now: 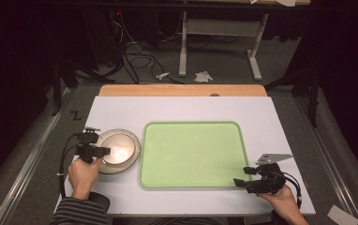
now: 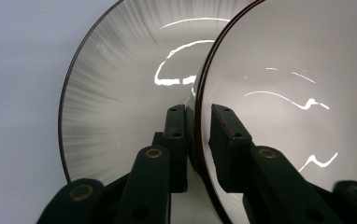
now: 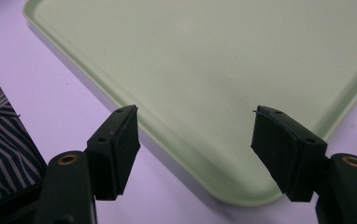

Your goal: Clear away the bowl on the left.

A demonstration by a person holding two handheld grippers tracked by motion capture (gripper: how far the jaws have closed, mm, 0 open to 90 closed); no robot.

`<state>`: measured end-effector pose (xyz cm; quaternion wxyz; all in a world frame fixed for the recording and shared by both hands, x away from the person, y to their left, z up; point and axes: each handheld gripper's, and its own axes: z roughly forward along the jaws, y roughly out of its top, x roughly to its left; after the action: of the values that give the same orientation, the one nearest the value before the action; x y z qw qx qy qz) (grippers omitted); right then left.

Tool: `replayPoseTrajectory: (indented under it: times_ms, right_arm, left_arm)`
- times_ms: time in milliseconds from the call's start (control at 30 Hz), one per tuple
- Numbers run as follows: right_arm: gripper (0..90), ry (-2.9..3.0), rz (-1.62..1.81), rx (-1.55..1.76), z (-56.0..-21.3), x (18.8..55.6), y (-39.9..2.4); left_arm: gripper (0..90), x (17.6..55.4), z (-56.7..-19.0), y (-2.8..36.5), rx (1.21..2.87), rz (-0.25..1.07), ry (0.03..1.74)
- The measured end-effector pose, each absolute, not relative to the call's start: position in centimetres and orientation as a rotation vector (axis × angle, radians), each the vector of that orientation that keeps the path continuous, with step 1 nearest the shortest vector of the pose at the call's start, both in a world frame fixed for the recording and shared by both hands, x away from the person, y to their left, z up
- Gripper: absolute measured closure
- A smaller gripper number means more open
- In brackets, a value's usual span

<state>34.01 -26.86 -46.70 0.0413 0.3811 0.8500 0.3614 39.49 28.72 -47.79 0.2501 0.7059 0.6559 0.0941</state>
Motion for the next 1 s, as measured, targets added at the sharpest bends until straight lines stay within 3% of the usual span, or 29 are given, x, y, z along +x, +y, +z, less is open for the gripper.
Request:
replayPoseTrajectory:
  times_ms: [500, 1000]
  right_arm:
    - [32.8, 2.606, 1.106, 1.174, -46.71, 34.05, -26.86]
    - [32.5, 2.612, 1.104, 1.165, -46.73, 34.08, -26.85]
  left_arm:
    - [82.4, 39.64, -47.94, 29.27, 1.844, 0.163, 1.779]
    - [82.1, 39.43, -47.5, 29.13, 1.836, 0.181, 1.75]
